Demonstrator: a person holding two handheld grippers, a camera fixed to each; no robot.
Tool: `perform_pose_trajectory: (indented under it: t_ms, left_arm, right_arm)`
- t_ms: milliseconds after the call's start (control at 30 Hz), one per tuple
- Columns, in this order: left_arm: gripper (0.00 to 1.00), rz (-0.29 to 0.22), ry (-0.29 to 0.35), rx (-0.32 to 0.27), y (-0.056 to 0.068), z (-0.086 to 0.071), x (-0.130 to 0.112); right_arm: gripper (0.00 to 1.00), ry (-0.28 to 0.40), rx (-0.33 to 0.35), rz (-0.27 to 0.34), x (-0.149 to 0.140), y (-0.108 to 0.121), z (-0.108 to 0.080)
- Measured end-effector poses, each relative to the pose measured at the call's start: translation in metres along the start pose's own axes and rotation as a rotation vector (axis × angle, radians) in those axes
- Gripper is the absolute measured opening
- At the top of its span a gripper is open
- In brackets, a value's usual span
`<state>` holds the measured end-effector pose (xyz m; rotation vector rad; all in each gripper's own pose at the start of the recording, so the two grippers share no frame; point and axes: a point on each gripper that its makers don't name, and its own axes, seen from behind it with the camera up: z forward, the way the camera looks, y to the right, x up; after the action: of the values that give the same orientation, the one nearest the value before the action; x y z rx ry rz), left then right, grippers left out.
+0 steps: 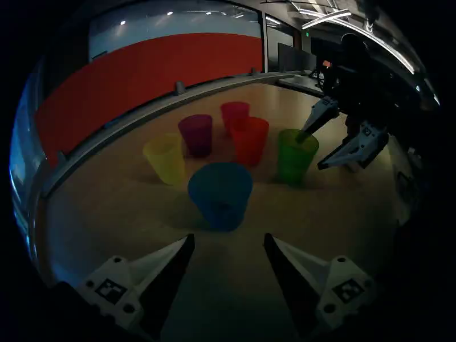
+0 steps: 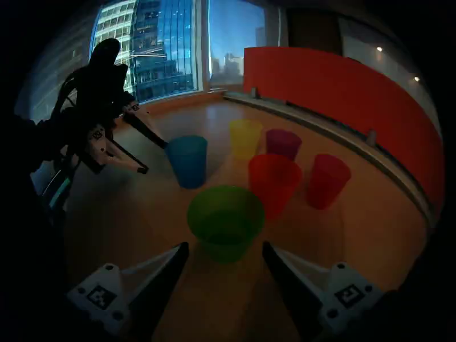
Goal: Pour water
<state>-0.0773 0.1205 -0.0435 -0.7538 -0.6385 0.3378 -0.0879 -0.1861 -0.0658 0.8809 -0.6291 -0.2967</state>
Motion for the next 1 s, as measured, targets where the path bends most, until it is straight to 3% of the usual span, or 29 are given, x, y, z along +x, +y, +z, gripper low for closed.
perform_pose_trajectory:
  t_ms: [467, 700, 1000]
  left_arm:
    - [0.9, -0.063, 0.089, 0.084, 0.006, -0.041, 0.003]
    - [0.9, -0.065, 0.129, 0.126, 0.007, -0.055, 0.007]
    - [0.9, -0.091, 0.237, 0.229, -0.011, -0.071, 0.031]
  right_arm:
    - [1.0, 0.087, -0.092, 0.047, 0.004, -0.002, -0.05]
    - [1.0, 0.132, -0.132, 0.068, 0.009, -0.001, -0.07]
    - [1.0, 0.244, -0.218, 0.109, 0.042, 0.02, -0.099]
